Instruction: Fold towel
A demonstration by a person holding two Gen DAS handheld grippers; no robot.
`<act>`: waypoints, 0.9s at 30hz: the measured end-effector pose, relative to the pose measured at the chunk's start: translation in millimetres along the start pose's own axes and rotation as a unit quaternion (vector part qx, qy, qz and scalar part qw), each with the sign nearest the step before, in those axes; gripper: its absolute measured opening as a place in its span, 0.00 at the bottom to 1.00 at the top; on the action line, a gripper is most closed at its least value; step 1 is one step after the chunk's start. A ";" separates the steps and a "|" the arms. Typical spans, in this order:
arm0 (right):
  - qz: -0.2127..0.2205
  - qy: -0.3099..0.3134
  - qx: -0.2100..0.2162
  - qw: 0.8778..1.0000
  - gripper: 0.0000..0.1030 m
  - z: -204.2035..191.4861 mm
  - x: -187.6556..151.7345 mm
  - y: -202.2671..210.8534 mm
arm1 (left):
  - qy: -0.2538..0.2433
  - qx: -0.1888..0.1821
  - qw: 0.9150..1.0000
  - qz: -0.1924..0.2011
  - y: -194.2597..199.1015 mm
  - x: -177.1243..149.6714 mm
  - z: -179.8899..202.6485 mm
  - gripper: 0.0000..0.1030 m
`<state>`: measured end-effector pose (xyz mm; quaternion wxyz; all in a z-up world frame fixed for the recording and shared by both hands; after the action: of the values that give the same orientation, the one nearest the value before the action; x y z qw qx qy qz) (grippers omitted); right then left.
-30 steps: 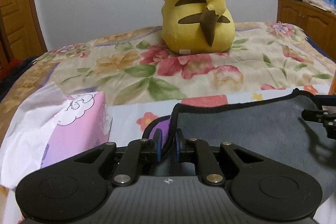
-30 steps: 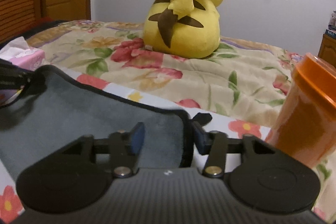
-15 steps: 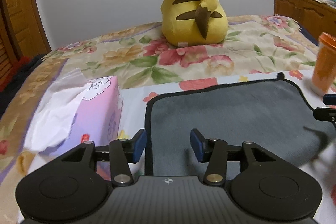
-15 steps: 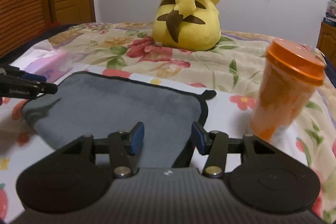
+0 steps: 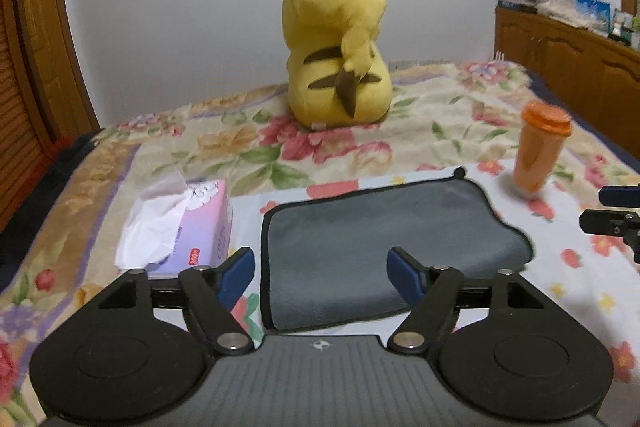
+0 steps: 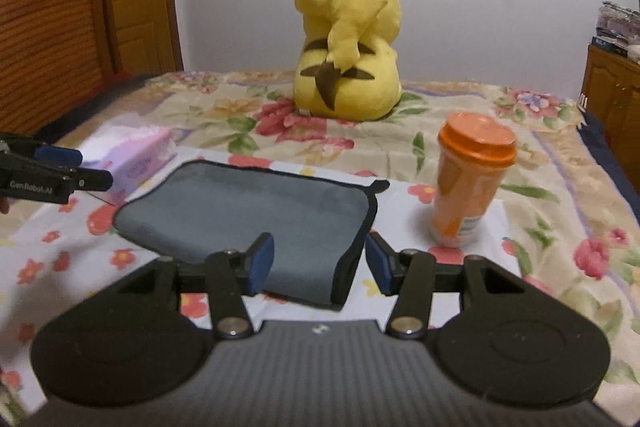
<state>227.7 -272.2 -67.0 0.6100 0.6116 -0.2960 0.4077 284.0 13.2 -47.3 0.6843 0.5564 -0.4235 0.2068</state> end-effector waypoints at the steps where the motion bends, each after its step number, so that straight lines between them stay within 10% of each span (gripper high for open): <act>1: 0.002 -0.002 0.000 1.000 0.51 0.4 0.7 6.1 | -0.001 -0.001 1.000 0.002 7.2 0.7 3.3 0.79; 6: 0.013 -0.010 -0.003 1.000 0.56 2.4 3.8 33.5 | 0.000 0.000 1.000 0.017 37.8 4.7 16.5 0.89; 11: 0.026 -0.015 -0.017 0.999 0.89 3.7 3.1 56.2 | 0.001 -0.002 1.000 0.032 62.4 6.9 26.7 1.00; 16: 0.033 -0.012 -0.023 0.999 1.00 2.5 0.1 75.3 | -0.003 -0.001 0.999 0.036 80.7 4.9 37.3 1.00; 27: 0.039 -0.026 -0.023 0.999 1.00 3.2 -6.2 108.6 | -0.002 0.015 0.999 0.039 118.5 -10.1 57.2 1.00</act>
<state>131.7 -285.0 -17.2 0.5994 0.5961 -0.3446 0.4083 169.0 -3.5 15.3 0.6662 0.5500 -0.4434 0.2388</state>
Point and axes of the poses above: each gripper's, at about its wrist camera, not at the fingertips, and y roughly against the way its jaws point, z to its right, x to its top, the point moved 5 cm from there along -y, roughly the way its jaws point, and after that the axes turned 13 degrees about -x, right-handed, at the moved point
